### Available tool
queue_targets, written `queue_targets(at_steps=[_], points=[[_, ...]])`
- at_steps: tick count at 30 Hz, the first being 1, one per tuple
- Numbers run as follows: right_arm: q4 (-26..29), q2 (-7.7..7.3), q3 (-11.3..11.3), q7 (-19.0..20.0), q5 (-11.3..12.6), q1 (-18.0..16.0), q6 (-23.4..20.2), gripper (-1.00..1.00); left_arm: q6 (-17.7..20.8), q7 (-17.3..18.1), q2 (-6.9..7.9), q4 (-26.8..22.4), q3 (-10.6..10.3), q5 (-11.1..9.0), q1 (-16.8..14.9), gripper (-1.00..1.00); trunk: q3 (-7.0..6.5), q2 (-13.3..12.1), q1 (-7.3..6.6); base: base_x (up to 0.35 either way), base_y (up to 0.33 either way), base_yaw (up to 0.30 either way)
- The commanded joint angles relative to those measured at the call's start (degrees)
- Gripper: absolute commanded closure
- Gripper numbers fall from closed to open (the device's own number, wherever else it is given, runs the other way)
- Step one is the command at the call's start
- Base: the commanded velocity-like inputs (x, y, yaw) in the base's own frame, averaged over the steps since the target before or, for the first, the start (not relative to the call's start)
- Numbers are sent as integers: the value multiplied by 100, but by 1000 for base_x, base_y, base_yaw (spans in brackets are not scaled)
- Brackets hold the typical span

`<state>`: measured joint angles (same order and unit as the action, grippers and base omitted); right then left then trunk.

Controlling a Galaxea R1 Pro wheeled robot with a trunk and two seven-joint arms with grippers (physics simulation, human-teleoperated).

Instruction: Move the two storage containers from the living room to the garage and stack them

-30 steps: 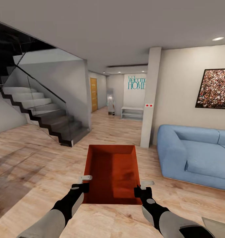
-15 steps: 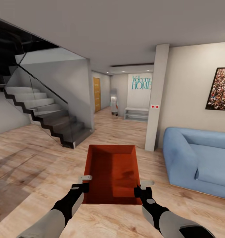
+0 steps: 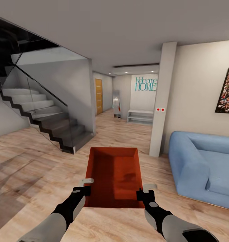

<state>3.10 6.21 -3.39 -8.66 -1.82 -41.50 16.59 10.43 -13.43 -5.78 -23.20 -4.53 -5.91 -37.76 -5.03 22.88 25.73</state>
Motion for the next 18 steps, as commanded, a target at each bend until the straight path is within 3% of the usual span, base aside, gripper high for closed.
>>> queue_targets(at_steps=[1,18], points=[[-2,0,312,55,-84,1,-15,100,-357,-168,6,-27,207,99,-3,100,2,4,5,321,0,0],[-2,3,312,58,-88,1,-10,100,-357,-168,6,-27,207,103,-2,100,2,4,5,321,0,0]])
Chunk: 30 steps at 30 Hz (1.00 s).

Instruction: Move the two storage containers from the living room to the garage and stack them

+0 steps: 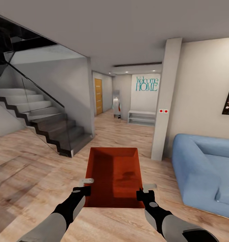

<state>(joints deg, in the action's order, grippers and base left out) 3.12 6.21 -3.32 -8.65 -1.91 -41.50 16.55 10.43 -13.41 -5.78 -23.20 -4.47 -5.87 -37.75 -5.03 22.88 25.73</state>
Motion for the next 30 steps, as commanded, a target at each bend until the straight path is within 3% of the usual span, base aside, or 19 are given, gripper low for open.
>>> queue_targets(at_steps=[1,30], points=[[-2,3,306,56,-80,1,-7,100,-357,-171,6,-27,201,101,-3,100,3,4,5,321,0,0],[-4,-2,306,66,-78,1,-3,100,-357,-171,6,-28,201,102,-3,100,3,4,5,321,0,0]])
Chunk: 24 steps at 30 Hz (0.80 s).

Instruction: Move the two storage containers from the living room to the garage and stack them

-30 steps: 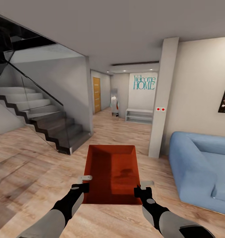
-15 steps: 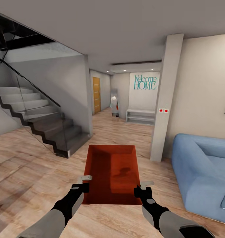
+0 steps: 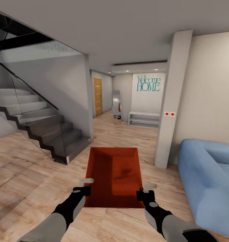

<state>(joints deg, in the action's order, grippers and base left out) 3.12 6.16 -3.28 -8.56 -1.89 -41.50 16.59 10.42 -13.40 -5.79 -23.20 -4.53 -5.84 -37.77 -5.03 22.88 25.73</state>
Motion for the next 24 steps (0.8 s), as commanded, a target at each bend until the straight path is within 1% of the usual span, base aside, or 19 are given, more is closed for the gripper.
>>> queue_targets(at_steps=[1,24], points=[[-4,1,302,59,-78,1,-7,100,-356,-171,8,-29,207,98,-1,100,3,4,5,321,0,0],[-4,7,302,63,-81,1,-9,100,-356,-171,8,-29,207,99,-3,100,3,4,5,321,0,0]])
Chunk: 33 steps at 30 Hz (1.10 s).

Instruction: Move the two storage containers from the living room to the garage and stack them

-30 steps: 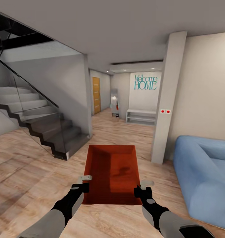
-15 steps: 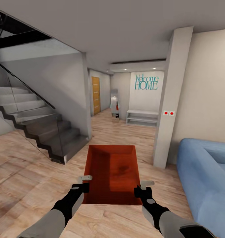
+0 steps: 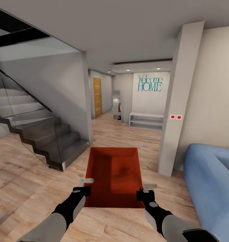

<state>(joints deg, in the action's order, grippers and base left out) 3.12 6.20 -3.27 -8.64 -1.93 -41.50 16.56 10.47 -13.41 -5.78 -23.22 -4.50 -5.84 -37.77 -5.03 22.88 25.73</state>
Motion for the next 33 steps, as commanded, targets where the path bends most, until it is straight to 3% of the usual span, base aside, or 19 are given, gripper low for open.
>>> queue_targets(at_steps=[1,33], points=[[-4,3,301,71,-78,1,-6,100,-361,-171,7,-27,204,100,0,100,2,4,5,321,0,0],[-4,4,301,73,-79,1,-6,100,-361,-171,7,-27,204,101,0,100,2,4,5,321,0,0]])
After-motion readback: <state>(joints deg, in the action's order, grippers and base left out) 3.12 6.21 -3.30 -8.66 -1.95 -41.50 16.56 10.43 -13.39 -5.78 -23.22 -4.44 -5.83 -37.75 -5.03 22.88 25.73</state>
